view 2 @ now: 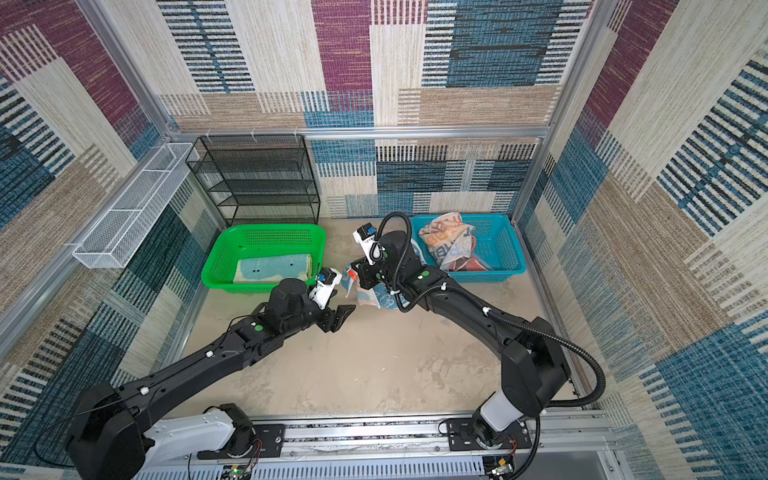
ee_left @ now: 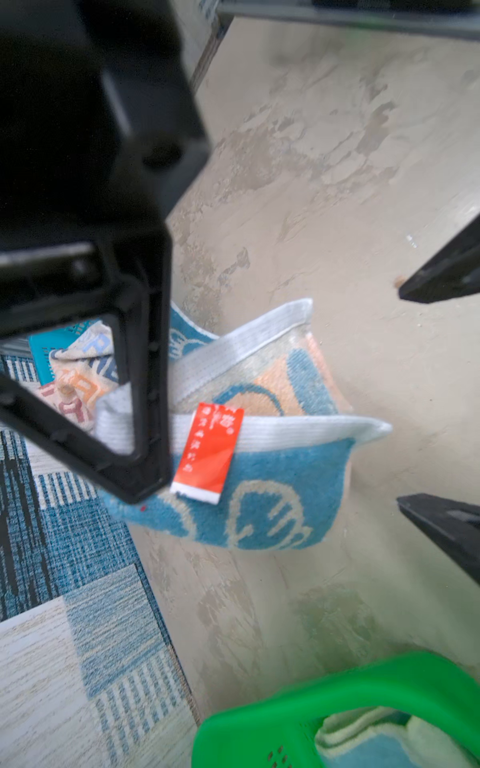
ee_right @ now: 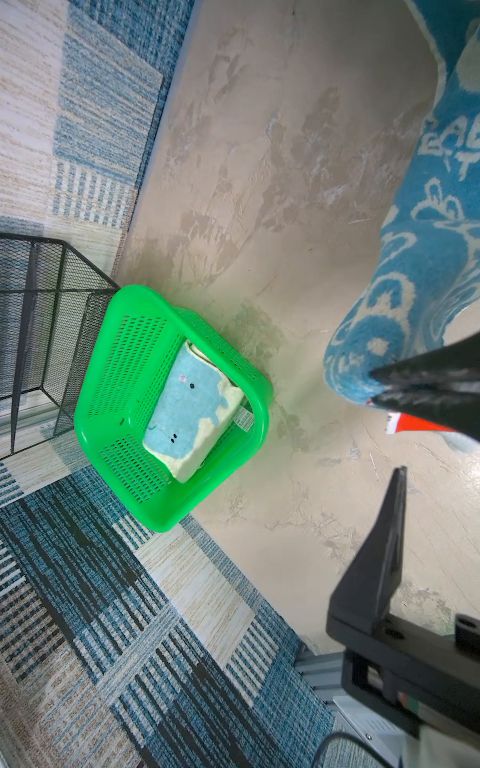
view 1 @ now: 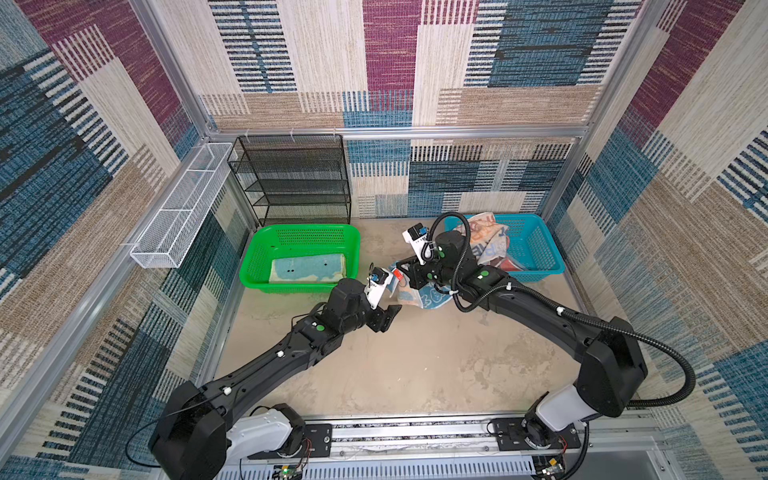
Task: Fold and stack the towels
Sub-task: 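Move the left gripper to the hanging blue towel's edge while the right holds it up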
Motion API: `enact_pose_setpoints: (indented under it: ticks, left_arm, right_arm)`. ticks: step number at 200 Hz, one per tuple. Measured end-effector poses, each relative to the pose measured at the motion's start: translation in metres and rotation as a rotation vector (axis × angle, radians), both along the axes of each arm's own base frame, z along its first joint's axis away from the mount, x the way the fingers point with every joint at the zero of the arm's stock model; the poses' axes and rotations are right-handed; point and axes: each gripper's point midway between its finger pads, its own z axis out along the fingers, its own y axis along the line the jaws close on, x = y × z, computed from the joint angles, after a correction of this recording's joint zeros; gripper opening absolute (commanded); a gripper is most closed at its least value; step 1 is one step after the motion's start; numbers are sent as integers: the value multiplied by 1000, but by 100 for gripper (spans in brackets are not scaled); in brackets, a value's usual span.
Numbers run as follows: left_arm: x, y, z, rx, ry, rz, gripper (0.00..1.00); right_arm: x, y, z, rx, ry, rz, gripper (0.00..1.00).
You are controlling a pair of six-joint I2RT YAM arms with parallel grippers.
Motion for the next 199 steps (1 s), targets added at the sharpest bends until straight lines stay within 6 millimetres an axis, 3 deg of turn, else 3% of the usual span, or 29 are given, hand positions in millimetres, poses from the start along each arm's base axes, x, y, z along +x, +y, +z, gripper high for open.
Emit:
enact_pose_setpoints:
  ticks: [32, 74, 97, 122, 170, 199]
  left_arm:
    - [18, 0, -9, 41, -24, 52, 56]
    - [33, -3, -18, 75, -40, 77, 47]
    - [39, -7, -24, 86, -36, 75, 31]
    - [45, -11, -25, 94, -36, 79, 0]
    - [55, -7, -27, 125, -48, 118, 0]
    - [57, -4, -41, 164, -28, 131, 0]
  right_arm:
    - [-2, 0, -2, 2, 6, 8, 0]
    - [-4, -2, -3, 3, 9, 10, 0]
    - [-4, -2, -3, 5, 11, 13, 0]
    - [-4, -1, -7, 4, 22, 15, 0]
    - [-1, -6, -54, -42, 102, 4, 2]
    - [-4, -10, -84, -73, 150, 4, 12]
